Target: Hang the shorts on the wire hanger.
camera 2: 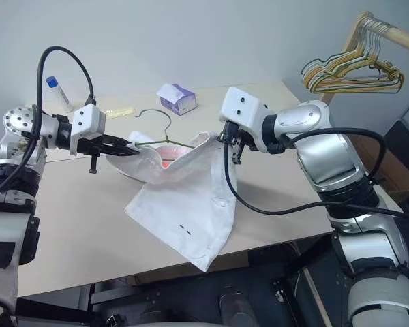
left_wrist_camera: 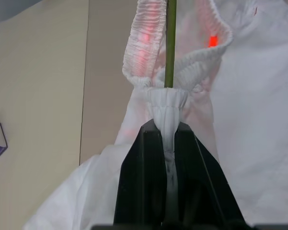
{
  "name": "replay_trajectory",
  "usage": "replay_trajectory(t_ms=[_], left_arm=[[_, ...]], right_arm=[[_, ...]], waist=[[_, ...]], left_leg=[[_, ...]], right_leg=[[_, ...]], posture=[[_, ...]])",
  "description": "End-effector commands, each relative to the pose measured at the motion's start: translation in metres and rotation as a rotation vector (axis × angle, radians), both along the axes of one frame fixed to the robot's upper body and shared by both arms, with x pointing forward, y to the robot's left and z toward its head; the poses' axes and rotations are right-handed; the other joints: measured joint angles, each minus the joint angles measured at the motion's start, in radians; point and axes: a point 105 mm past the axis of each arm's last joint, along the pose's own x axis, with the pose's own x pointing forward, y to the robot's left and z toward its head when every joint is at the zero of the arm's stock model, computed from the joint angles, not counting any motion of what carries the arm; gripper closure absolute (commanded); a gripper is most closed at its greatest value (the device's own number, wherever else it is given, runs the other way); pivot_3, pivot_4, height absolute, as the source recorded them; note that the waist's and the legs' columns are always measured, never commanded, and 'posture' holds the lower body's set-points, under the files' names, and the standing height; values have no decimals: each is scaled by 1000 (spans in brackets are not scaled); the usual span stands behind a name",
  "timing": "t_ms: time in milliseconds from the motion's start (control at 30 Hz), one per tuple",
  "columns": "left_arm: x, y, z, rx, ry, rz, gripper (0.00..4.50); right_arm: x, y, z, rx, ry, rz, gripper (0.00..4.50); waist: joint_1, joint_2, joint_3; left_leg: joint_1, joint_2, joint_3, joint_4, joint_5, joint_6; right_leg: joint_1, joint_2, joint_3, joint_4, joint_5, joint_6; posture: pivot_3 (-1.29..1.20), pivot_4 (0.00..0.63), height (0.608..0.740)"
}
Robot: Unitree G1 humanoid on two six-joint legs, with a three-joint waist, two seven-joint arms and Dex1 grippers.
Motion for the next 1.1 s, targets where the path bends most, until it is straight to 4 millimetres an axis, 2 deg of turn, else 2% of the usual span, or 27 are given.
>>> replay_trajectory(t_ms=[33, 333, 433, 600, 1100], left_arm=[[3, -1, 18, -49, -75, 6, 4500], [0, -3, 10, -57, -62, -6, 4500], [0, -3, 12, -75, -64, -1, 4500], [-1, -1, 13, -77, -66, 2, 4500], [-5, -1, 17, -84, -59, -22, 4500]], right_arm=[[2, 4, 1, -55, -37, -1, 4436], [1, 23, -3, -34, -82, 59, 4436], [0, 24, -8, -43, -79, 81, 3714], [2, 21, -15, -45, -69, 96, 2037], [15, 2, -27, -3, -34, 50, 2037]], waist=[[1, 0, 0], [-2, 0, 0], [0, 0, 0], [1, 0, 0], [0, 0, 0]], left_leg=[[0, 0, 0, 0, 0, 0], [-1, 0, -1, 0, 0, 0], [0, 0, -1, 0, 0, 0], [-1, 0, -2, 0, 0, 0], [-1, 0, -2, 0, 0, 0]], right_leg=[[0, 0, 0, 0, 0, 0], [0, 0, -1, 0, 0, 0], [0, 0, -1, 1, 0, 0], [0, 0, -2, 0, 0, 0], [0, -1, -2, 1, 0, 0]], posture=[[-104, 0, 740], [-91, 0, 740], [-86, 0, 740], [-84, 0, 740], [-87, 0, 740]])
